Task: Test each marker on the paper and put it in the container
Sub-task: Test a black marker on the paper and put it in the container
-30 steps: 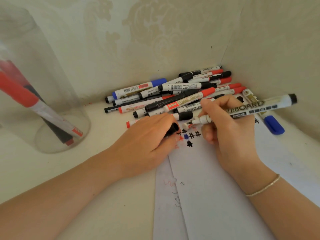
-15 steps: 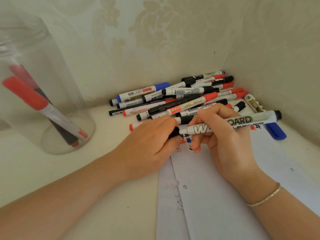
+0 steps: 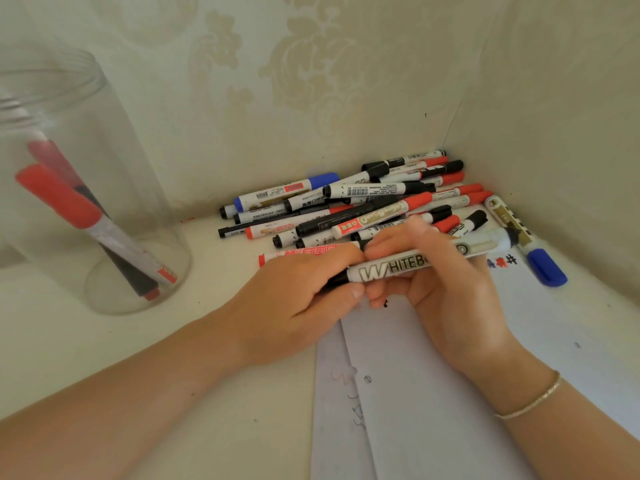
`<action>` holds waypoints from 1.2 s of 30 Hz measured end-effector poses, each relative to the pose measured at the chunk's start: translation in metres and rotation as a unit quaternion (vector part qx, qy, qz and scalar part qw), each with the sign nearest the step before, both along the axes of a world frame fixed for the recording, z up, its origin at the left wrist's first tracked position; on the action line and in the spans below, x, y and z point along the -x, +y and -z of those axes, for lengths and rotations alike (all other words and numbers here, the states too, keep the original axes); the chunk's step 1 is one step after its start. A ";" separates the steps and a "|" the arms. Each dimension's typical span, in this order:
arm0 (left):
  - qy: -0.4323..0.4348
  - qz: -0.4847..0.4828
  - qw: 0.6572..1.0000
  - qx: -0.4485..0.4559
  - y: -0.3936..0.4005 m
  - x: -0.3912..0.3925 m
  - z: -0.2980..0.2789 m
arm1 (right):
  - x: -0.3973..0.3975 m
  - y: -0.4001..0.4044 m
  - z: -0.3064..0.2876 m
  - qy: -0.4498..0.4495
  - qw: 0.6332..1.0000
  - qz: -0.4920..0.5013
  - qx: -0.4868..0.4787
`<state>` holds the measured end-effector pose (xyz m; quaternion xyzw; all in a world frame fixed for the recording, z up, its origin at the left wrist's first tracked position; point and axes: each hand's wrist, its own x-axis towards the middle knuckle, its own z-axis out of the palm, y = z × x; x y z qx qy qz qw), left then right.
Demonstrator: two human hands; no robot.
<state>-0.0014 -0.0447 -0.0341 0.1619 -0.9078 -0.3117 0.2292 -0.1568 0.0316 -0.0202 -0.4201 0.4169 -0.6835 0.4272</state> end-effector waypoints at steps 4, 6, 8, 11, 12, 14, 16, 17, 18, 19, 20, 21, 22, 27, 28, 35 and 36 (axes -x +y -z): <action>0.012 -0.050 0.998 0.037 0.002 -0.002 0.001 | 0.012 0.002 -0.001 0.025 0.967 0.254 0.023; 0.016 -0.072 0.996 0.059 0.003 -0.002 -0.001 | 0.015 0.001 0.001 0.094 0.954 0.283 -0.011; 0.018 -0.093 0.994 0.048 0.002 -0.002 -0.001 | 0.013 -0.001 0.005 0.152 0.953 0.258 -0.048; 0.025 -0.128 0.992 0.004 0.001 -0.002 0.000 | 0.009 -0.002 0.005 0.178 0.955 0.227 -0.063; 0.031 -0.133 0.991 -0.002 0.000 -0.002 0.000 | 0.008 -0.002 0.005 0.181 0.956 0.221 -0.065; 0.039 -0.139 0.989 -0.010 0.000 -0.001 0.002 | 0.008 -0.002 0.006 0.185 0.957 0.212 -0.074; 0.044 -0.140 0.989 -0.018 -0.001 -0.001 0.003 | 0.007 -0.001 0.006 0.185 0.958 0.204 -0.082; 0.043 -0.137 0.989 -0.014 0.000 -0.001 0.003 | 0.007 -0.001 0.006 0.183 0.959 0.202 -0.084; 0.040 -0.134 0.990 -0.005 0.001 -0.001 0.003 | 0.006 -0.001 0.005 0.181 0.960 0.198 -0.086; 0.037 -0.131 0.991 0.005 0.001 -0.001 0.004 | 0.006 -0.001 0.005 0.180 0.960 0.195 -0.087; 0.036 -0.128 0.991 0.014 0.002 -0.001 0.004 | 0.006 -0.002 0.006 0.181 0.961 0.190 -0.088; 0.035 -0.126 0.991 0.018 0.002 -0.001 0.004 | 0.007 -0.002 0.006 0.184 0.961 0.187 -0.088; 0.034 -0.124 0.991 0.021 0.002 -0.002 0.005 | 0.008 -0.002 0.008 0.188 0.961 0.186 -0.087; 0.032 -0.137 0.988 0.055 0.001 -0.001 0.005 | 0.008 -0.004 0.010 0.198 0.953 0.218 -0.077; 0.042 -0.138 0.989 0.046 0.001 0.000 0.004 | 0.007 -0.005 0.010 0.196 0.951 0.229 -0.071; 0.236 -0.147 0.953 -0.120 0.009 -0.003 -0.011 | 0.002 -0.007 0.002 0.211 0.948 0.240 -0.014; 0.262 -0.158 0.944 -0.123 0.010 -0.003 -0.014 | -0.001 -0.006 -0.002 0.198 0.953 0.230 -0.007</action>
